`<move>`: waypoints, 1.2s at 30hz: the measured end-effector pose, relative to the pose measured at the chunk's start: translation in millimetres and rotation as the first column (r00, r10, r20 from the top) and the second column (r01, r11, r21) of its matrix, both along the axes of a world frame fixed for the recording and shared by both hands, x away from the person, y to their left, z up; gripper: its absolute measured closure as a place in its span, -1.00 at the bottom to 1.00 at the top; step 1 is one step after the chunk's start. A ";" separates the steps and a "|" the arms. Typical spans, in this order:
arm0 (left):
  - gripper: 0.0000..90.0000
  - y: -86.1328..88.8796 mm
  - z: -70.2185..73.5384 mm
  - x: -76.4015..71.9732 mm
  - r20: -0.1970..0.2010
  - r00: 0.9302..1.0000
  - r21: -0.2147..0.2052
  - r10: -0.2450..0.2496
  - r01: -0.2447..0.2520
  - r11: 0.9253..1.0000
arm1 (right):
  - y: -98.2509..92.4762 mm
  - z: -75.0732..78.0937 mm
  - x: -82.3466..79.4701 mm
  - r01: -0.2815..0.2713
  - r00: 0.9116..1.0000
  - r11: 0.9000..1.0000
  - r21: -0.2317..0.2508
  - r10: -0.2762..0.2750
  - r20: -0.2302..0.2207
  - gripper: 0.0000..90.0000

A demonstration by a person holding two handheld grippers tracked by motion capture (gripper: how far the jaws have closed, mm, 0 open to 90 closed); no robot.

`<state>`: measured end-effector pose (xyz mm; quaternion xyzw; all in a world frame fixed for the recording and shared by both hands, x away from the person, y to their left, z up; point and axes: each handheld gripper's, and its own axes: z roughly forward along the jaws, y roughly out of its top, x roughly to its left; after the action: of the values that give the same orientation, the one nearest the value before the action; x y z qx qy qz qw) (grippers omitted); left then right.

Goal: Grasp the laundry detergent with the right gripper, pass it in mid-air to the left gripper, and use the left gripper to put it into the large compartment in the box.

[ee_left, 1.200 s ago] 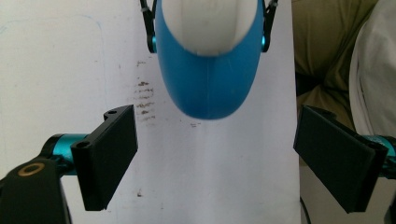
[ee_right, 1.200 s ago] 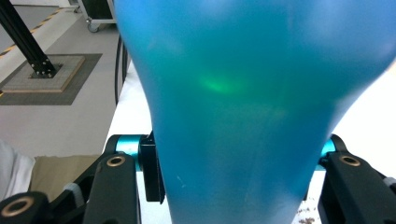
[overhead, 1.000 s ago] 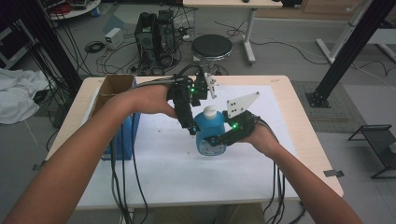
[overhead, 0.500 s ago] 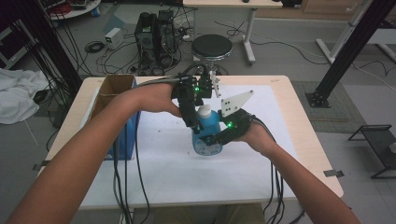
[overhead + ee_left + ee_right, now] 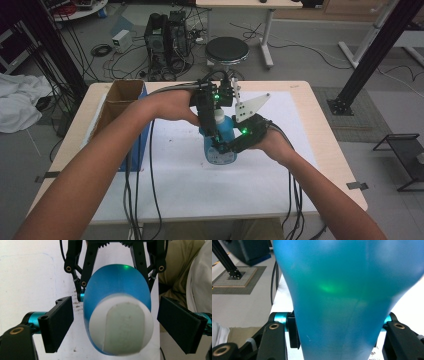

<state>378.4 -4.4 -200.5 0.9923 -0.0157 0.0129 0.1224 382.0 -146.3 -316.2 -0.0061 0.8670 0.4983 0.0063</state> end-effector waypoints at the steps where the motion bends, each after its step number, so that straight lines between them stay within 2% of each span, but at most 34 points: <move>1: -0.69 -0.5 -0.2 0.1 -0.001 1.000 -0.002 -0.001 0.001 1.000 | 0.4 0.1 0.5 -0.002 1.000 1.000 0.001 0.002 0.006 -0.01; 2: -0.69 -1.2 -0.7 0.1 0.000 1.000 0.000 -0.002 0.002 1.000 | 0.8 0.7 -0.2 0.002 1.000 1.000 0.002 -0.002 -0.005 -0.01; 8: -0.69 -3.2 -3.7 1.4 0.004 1.000 0.018 -0.002 0.001 1.000 | 1.9 1.8 0.3 0.001 1.000 1.000 -0.002 -0.001 0.002 -0.01; 19: -0.69 -3.1 -6.7 2.1 0.014 1.000 0.020 -0.002 0.001 1.000 | 2.0 3.5 0.6 0.003 1.000 1.000 -0.008 -0.003 -0.010 -0.01; 23: -0.63 -3.3 -7.0 1.9 0.015 1.000 0.013 -0.004 0.004 1.000 | 1.8 4.0 -0.1 0.009 1.000 1.000 -0.005 -0.010 -0.024 -0.01; 24: -0.59 -3.5 -7.2 1.9 0.012 1.000 0.022 -0.012 0.012 1.000 | 1.9 4.1 -0.5 0.008 0.999 1.000 -0.004 -0.008 -0.032 -0.01; 27: -0.55 -3.6 -7.6 1.6 0.014 1.000 0.028 -0.020 0.020 0.999 | 1.8 4.0 0.0 0.000 1.000 1.000 -0.007 0.000 -0.026 -0.01; 29: -0.45 -3.5 -7.5 1.3 0.014 1.000 0.027 -0.023 0.023 0.999 | 1.7 3.8 0.2 0.004 1.000 1.000 -0.007 -0.004 -0.019 -0.01; 34: -0.45 -3.6 -7.6 1.7 0.013 1.000 0.035 -0.027 0.026 0.999 | 0.9 4.0 -0.1 0.010 1.000 1.000 -0.011 -0.010 -0.028 -0.01; 36: -0.45 -3.3 -7.3 1.4 0.014 1.000 0.030 -0.024 0.023 0.999 | 0.6 4.1 1.2 0.005 1.000 1.000 -0.007 -0.005 -0.019 -0.01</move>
<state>379.8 -7.7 -207.8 0.9936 -0.0284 0.0186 0.1076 383.2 -145.7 -312.1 0.0008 0.8688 0.4952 -0.0006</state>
